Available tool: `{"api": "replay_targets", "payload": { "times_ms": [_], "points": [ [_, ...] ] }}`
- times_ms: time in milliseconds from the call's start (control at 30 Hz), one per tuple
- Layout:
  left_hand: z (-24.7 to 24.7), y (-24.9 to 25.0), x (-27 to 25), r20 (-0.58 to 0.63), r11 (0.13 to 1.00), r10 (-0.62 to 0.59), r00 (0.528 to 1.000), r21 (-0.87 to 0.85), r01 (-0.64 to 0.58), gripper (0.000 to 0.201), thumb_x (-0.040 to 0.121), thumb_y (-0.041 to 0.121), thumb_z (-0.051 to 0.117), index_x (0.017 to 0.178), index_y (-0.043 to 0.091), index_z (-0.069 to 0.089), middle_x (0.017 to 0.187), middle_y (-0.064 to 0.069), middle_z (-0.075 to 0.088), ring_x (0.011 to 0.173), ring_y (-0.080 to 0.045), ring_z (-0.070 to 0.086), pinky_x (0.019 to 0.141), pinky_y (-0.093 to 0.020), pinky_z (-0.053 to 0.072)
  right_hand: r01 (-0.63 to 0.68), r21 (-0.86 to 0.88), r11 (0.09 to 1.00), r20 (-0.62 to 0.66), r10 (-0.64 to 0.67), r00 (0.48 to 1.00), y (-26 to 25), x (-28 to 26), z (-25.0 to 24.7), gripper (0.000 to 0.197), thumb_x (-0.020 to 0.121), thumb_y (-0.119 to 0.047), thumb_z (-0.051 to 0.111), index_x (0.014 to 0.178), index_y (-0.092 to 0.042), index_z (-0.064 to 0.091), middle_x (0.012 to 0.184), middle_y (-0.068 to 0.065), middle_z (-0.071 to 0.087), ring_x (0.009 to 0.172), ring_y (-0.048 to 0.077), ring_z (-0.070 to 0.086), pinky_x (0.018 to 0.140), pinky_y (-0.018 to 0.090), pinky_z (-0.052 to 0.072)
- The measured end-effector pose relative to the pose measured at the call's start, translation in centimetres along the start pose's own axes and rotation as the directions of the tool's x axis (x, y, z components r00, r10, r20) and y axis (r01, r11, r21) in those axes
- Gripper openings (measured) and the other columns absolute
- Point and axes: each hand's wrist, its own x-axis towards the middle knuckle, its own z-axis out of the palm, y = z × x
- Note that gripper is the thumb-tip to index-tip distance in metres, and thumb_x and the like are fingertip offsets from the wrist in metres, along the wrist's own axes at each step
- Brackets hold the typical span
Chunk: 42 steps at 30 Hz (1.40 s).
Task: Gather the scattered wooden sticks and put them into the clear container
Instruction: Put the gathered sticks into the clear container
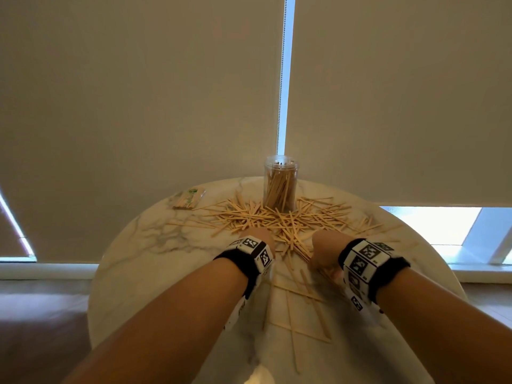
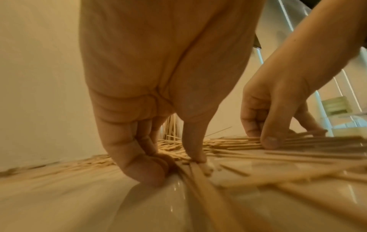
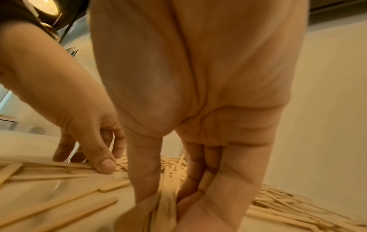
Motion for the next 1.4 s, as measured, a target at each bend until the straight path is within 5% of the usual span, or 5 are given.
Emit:
{"api": "replay_targets", "payload": {
  "times_ms": [567,1000,1100,1333,1400],
  "points": [
    [0.7,-1.4,0.2,0.123,0.994,0.040,0.992,0.101,-0.052,0.034,0.094,0.018,0.060,0.124,0.003,0.059,0.123,-0.015,0.063,0.109,-0.029,0.062,0.093,-0.040,0.055,-0.028,-0.075,0.997,-0.008,0.028,1.000,0.1,-0.8,-0.1,0.022,0.095,-0.016,0.059,0.111,-0.002,0.066,0.100,0.010,0.064,0.085,0.021,0.056,0.067,0.026,0.048],
    [-0.1,-3.1,-1.7,-0.026,0.969,-0.002,1.000,-0.248,-0.004,0.031,0.101,-0.001,0.040,0.126,-0.012,0.056,0.131,-0.024,0.058,0.121,-0.036,0.056,0.097,-0.036,0.044,0.084,0.563,0.822,-0.093,-0.038,0.995,0.2,-1.4,-1.9,0.014,0.095,-0.018,0.065,0.091,-0.005,0.069,0.081,0.010,0.076,0.071,0.019,0.075,0.074,0.032,0.063],
    [-0.2,-3.4,-2.4,-0.050,0.838,-0.142,0.989,-0.538,0.093,0.033,0.101,0.002,0.044,0.132,-0.009,0.048,0.134,-0.024,0.054,0.122,-0.036,0.053,0.095,-0.037,0.044,0.145,0.617,0.774,-0.133,-0.079,0.988,-0.8,-1.4,-2.0,0.015,0.097,-0.017,0.064,0.094,-0.004,0.069,0.083,0.011,0.075,0.073,0.019,0.074,0.075,0.033,0.063],
    [1.6,-2.8,0.0,-0.081,0.105,-0.194,0.978,-0.993,-0.062,0.029,0.103,0.033,0.036,0.117,0.012,0.049,0.108,-0.012,0.066,0.087,-0.026,0.066,0.077,-0.041,0.055,0.236,0.659,0.714,-0.216,-0.121,0.969,-3.5,-0.7,-1.5,0.013,0.098,-0.016,0.059,0.099,-0.007,0.069,0.090,0.009,0.075,0.079,0.019,0.075,0.076,0.033,0.063],
    [1.7,-2.4,0.6,-0.112,0.068,-0.214,0.970,-0.993,-0.100,0.038,0.092,0.047,0.035,0.114,0.022,0.053,0.109,-0.007,0.067,0.093,-0.027,0.067,0.081,-0.046,0.058,0.265,0.678,0.685,-0.220,-0.154,0.963,-4.5,-0.6,-1.3,0.013,0.098,-0.013,0.058,0.096,-0.009,0.070,0.088,0.008,0.076,0.077,0.018,0.075,0.070,0.029,0.063]
  ]
}}
